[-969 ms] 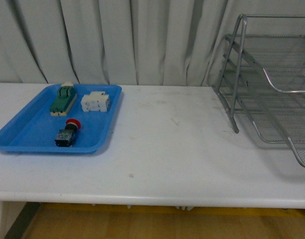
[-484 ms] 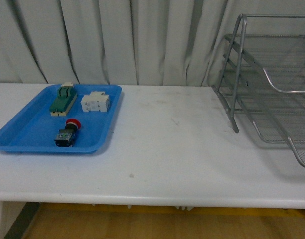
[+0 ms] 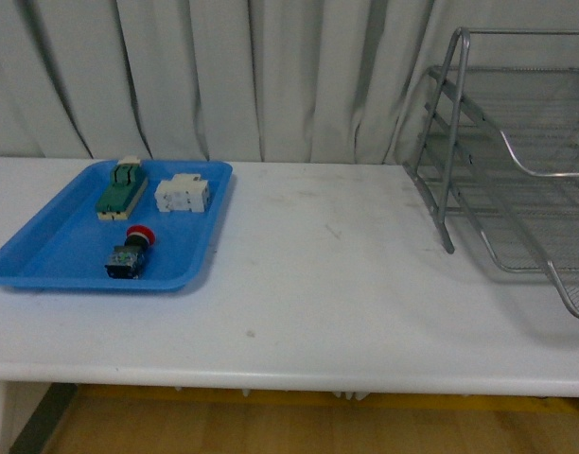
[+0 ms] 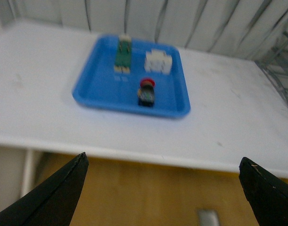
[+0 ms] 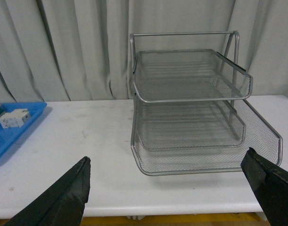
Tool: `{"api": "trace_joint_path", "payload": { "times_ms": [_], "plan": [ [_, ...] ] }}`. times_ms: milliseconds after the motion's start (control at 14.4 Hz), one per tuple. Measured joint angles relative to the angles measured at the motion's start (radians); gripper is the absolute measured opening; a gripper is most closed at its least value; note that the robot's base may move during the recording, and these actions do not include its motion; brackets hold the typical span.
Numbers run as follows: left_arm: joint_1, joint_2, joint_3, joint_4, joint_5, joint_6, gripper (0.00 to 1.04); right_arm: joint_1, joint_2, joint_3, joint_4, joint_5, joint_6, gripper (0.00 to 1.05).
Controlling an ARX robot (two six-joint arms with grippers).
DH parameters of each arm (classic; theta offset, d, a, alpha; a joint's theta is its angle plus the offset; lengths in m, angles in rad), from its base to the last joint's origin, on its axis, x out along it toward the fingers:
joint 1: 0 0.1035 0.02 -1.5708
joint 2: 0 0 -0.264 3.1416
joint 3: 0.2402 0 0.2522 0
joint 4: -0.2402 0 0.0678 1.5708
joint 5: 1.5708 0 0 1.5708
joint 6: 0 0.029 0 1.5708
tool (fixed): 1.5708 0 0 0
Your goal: Place button on rack with both arms
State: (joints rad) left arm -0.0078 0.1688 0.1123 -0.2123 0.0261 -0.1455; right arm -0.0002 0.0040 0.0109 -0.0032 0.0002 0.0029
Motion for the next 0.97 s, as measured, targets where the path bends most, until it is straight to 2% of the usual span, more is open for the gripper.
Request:
{"api": "trace_joint_path", "payload": {
  "times_ms": [69, 208, 346, 484, 692, 831, 969],
  "plan": [
    [0.016, 0.179, 0.065, 0.114, 0.043, -0.109, 0.98, 0.0, 0.0, 0.0, 0.0, 0.0, 0.0, 0.98],
    [0.051, 0.462, 0.157, 0.364, 0.085, -0.146, 0.98, 0.0, 0.0, 0.0, 0.0, 0.0, 0.0, 0.98],
    [0.0, 0.889, 0.333, 0.59, 0.095, -0.126, 0.98, 0.0, 0.0, 0.0, 0.0, 0.0, 0.0, 0.98],
    [-0.045, 1.251, 0.553, 0.572, 0.08, -0.076, 0.98, 0.0, 0.0, 0.0, 0.0, 0.0, 0.0, 0.98],
    [-0.074, 1.663, 0.893, 0.424, 0.048, -0.021, 0.98, 0.0, 0.0, 0.0, 0.0, 0.0, 0.0, 0.98],
    [-0.092, 1.84, 1.067, 0.31, 0.04, 0.027, 0.98, 0.0, 0.0, 0.0, 0.0, 0.0, 0.0, 0.98],
    [-0.095, 1.917, 1.138, 0.233, 0.02, 0.099, 0.98, 0.0, 0.0, 0.0, 0.0, 0.0, 0.0, 0.98]
  ]
}}
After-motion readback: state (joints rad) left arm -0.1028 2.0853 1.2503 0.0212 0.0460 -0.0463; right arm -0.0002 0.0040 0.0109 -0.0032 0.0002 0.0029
